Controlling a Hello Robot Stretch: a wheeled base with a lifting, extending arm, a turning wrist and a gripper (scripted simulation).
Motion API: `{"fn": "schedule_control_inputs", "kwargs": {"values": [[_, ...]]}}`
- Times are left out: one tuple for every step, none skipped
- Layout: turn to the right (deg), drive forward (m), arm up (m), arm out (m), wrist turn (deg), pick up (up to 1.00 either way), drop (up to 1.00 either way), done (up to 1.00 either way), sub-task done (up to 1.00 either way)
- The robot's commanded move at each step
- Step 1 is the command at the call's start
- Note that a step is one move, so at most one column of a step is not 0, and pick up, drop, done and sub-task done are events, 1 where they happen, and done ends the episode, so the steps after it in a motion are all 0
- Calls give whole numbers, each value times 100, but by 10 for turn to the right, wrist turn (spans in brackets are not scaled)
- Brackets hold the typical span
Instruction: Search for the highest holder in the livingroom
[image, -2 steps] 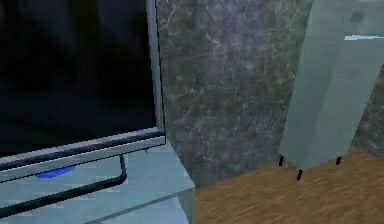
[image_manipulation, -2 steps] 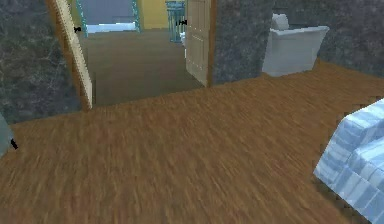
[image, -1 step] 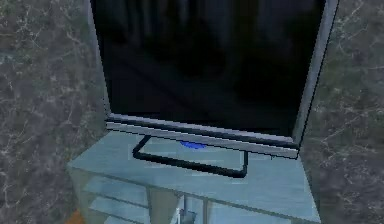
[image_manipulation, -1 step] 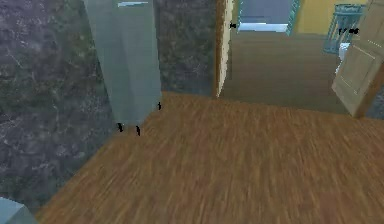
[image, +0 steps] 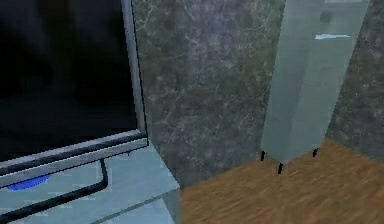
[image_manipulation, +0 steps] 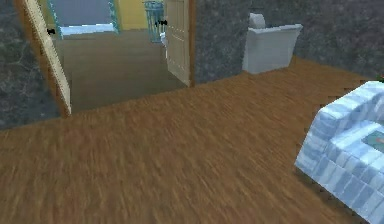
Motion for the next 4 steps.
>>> {"fn": "schedule_control_inputs", "kwargs": {"values": [[450,0,0,0,0,0,0,0,0],[450,0,0,0,0,0,0,0,0],[180,0,0,0,0,0,0,0,0],[0,100,0,0,0,0,0,0,0]]}}
